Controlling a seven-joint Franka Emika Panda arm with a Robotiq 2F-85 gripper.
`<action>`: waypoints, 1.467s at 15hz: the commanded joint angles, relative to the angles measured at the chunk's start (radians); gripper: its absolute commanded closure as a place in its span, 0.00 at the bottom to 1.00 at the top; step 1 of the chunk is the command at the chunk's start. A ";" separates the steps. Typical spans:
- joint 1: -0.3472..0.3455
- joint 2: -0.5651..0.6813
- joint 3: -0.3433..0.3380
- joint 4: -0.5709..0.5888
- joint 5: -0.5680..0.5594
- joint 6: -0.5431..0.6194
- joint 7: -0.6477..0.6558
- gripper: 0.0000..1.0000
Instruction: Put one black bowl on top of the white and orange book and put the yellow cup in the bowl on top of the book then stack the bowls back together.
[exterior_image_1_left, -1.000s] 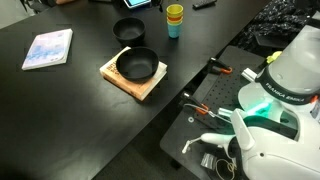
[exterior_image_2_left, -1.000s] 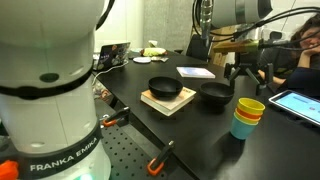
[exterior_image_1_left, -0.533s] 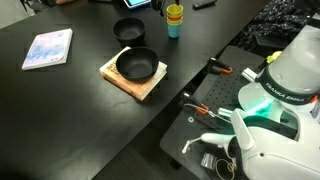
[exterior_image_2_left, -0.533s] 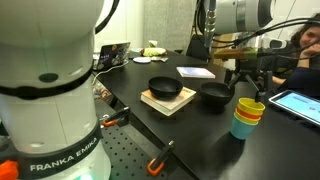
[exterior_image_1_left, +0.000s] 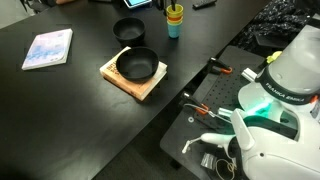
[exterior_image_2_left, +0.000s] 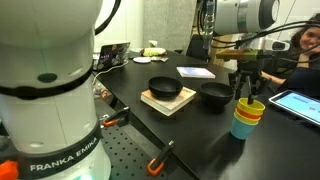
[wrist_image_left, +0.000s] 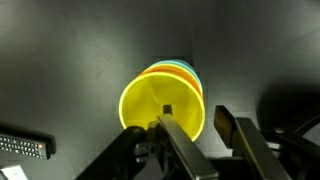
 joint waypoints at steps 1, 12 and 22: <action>-0.003 0.004 -0.008 0.022 0.023 -0.009 -0.020 0.79; 0.015 -0.057 0.000 0.045 0.014 -0.052 -0.016 0.97; 0.059 -0.216 0.093 0.046 0.014 -0.160 -0.097 0.98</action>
